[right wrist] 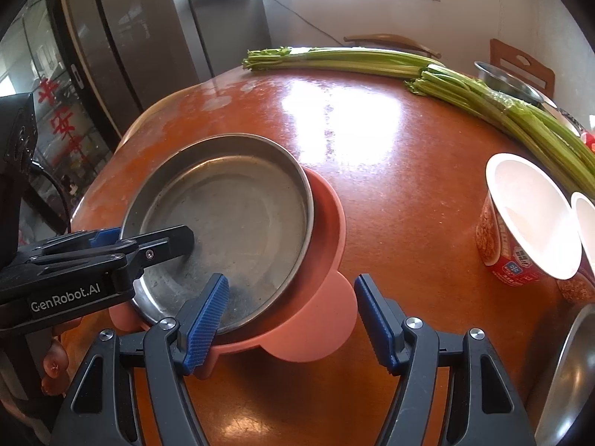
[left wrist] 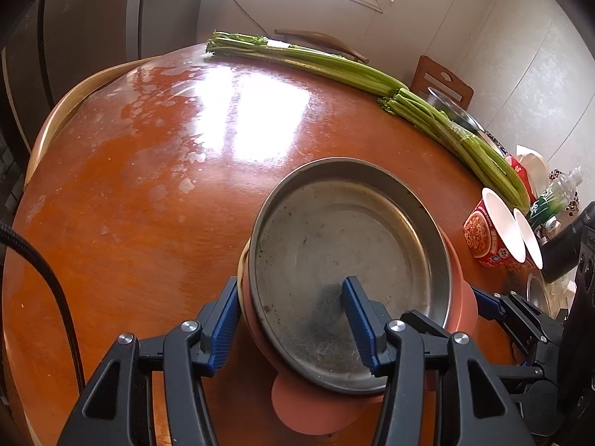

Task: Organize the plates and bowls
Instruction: 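Open the left gripper and withdraw from the silver tray rim, then move the left gripper to the rim of the silver bowl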

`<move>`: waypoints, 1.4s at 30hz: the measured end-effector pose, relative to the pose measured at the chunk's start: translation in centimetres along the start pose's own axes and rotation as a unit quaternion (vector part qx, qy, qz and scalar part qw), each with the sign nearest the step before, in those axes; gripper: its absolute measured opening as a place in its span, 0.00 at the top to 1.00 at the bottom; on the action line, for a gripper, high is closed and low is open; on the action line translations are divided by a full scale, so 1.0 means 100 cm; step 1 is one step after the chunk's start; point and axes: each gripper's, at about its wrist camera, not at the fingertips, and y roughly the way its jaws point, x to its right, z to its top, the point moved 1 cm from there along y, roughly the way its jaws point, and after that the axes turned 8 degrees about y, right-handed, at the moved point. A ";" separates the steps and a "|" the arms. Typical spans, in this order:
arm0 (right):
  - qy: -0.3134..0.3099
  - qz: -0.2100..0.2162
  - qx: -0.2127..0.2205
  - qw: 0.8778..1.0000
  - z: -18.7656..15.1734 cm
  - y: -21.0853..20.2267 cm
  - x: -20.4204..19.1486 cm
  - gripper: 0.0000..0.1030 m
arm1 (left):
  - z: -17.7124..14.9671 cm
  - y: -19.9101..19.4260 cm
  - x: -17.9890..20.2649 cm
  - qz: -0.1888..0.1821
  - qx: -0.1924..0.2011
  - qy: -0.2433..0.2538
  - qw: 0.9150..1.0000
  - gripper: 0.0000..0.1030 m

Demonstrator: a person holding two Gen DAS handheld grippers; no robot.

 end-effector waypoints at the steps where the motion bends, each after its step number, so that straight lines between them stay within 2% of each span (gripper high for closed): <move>1: 0.000 -0.002 0.000 1.000 0.000 0.000 0.001 0.31 | 0.000 0.000 0.002 0.002 0.003 0.002 1.000 0.47; 7: 0.001 -0.013 0.007 1.000 -0.002 -0.005 0.006 0.31 | 0.002 0.002 0.007 0.001 0.006 0.013 1.000 0.47; 13: -0.007 -0.016 0.012 1.000 -0.002 -0.007 0.003 0.31 | 0.002 -0.007 0.005 0.020 0.016 0.016 1.000 0.47; 18: -0.011 -0.014 0.024 1.000 -0.003 -0.015 0.000 0.30 | -0.001 -0.018 -0.006 0.055 0.023 0.003 0.998 0.47; 26: -0.009 -0.007 0.044 0.999 -0.007 -0.035 0.003 0.31 | -0.011 -0.043 -0.009 0.069 0.039 -0.004 0.997 0.47; 32: -0.006 -0.007 0.074 0.997 -0.012 -0.060 0.013 0.31 | -0.013 -0.056 0.007 0.069 0.046 0.004 0.997 0.47; 42: 0.014 -0.007 0.119 0.993 -0.024 -0.109 0.045 0.30 | -0.013 -0.074 0.063 0.074 0.058 0.045 0.995 0.47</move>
